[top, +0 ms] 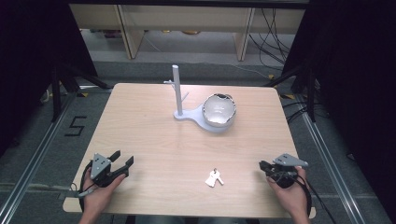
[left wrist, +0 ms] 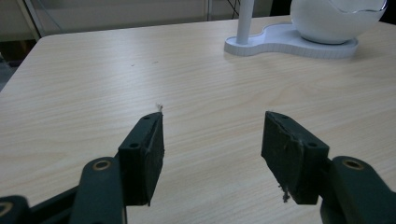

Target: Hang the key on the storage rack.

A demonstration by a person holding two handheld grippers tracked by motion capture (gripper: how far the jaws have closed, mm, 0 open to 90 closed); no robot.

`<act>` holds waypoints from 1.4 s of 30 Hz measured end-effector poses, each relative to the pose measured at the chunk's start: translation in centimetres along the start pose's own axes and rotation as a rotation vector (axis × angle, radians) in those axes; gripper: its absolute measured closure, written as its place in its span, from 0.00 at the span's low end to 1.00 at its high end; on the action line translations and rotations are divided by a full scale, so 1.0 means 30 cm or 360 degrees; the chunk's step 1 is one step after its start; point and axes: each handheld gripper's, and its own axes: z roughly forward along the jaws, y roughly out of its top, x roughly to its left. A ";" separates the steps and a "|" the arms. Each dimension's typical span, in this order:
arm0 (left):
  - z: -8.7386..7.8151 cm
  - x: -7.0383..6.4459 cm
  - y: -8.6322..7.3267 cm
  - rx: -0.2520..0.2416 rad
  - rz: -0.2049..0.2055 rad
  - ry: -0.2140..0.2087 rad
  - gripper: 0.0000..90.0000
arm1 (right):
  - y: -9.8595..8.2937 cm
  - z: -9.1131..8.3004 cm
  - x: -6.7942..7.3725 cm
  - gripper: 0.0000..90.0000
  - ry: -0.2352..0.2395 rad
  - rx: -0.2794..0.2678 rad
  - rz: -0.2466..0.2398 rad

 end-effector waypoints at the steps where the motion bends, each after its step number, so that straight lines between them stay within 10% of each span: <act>1: 0.001 -0.002 0.005 0.0002 -0.0002 -0.0009 0.42 | 0.000 0.000 0.000 0.89 0.0000 0.0000 0.0000; 6: 0.014 -0.025 0.019 0.0028 0.0001 -0.0045 0.43 | 0.092 0.024 0.066 0.76 0.0145 0.0270 -0.0126; 13: 0.014 -0.054 0.015 0.0083 0.0027 -0.0115 0.45 | 0.176 0.068 0.145 1.00 0.0339 0.0617 -0.0377; 31: 0.024 -0.083 0.024 0.0199 0.0035 -0.0165 0.51 | 0.293 0.250 0.270 1.00 0.0549 0.0925 -0.0724; 42: 0.018 -0.077 0.025 0.0194 0.0036 -0.0160 0.50 | 0.290 0.275 0.315 1.00 0.0523 0.1009 -0.0845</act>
